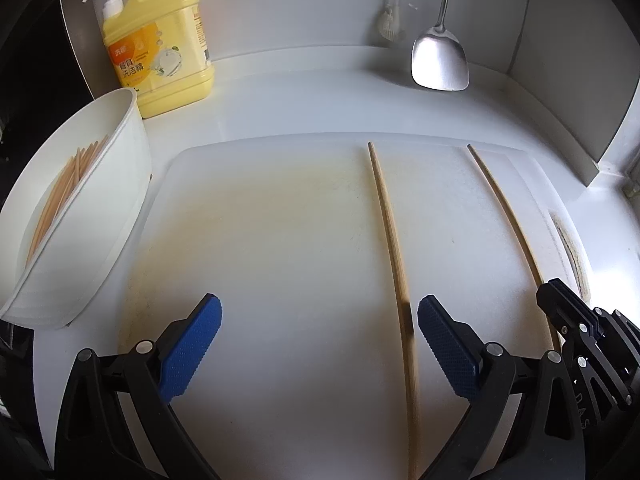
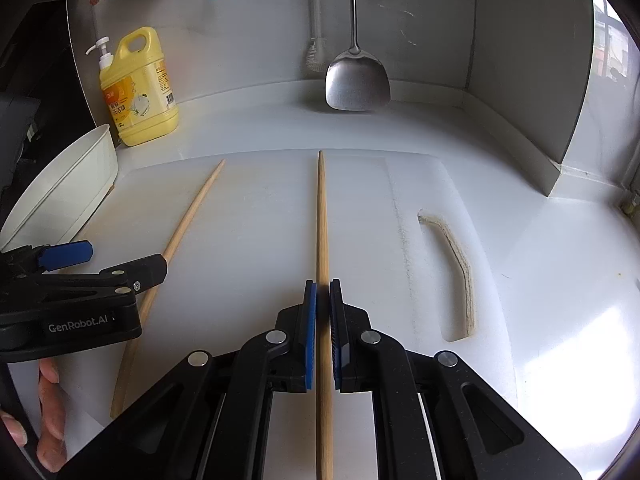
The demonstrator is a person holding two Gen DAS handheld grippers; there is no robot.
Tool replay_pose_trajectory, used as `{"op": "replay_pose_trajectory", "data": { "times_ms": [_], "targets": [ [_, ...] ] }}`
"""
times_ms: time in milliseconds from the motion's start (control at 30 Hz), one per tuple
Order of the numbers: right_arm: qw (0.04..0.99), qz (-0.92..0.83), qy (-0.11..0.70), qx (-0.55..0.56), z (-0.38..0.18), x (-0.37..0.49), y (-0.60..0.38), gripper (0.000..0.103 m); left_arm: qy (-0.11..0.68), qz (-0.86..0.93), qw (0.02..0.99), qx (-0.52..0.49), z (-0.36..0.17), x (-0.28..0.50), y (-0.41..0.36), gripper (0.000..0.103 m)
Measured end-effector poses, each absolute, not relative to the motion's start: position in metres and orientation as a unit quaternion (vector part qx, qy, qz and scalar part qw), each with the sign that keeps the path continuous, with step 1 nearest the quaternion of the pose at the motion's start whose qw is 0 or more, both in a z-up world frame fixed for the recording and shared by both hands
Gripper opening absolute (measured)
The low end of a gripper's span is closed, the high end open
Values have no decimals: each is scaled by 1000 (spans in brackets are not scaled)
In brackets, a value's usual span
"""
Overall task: Organize utensils
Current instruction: 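Close the left tool on a chopstick while the right tool grasps the other chopstick, then carry the left tool's chopstick over the basin while the right tool carries its chopstick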
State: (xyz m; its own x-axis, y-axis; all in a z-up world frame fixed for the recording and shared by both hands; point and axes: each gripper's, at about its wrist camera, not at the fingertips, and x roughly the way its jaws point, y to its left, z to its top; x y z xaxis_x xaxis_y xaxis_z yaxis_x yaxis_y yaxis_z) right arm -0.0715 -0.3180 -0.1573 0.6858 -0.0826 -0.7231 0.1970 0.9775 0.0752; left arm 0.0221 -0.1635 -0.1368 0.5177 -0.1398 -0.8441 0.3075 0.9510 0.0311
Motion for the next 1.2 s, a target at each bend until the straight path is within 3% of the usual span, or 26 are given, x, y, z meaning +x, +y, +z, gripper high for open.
{"op": "replay_pose_trajectory", "data": {
  "times_ms": [300,500,1000,1100,1200],
  "targets": [
    [915,-69,390,82,-157,-68,-324,8,482,-123,864,78,-142,31,-169,97],
    [915,-61,392,70,-157,-59,-324,21,484,-123,864,70,-143,35,-170,97],
    [915,-76,393,47,-159,-48,-330,22,467,-122,873,69,-144,43,-174,96],
    [916,-78,391,41,-160,-49,-327,21,458,-133,876,75,-141,37,-177,86],
    [916,-75,392,37,-160,-49,-324,18,449,-153,876,84,-138,27,-186,59]
  ]
}}
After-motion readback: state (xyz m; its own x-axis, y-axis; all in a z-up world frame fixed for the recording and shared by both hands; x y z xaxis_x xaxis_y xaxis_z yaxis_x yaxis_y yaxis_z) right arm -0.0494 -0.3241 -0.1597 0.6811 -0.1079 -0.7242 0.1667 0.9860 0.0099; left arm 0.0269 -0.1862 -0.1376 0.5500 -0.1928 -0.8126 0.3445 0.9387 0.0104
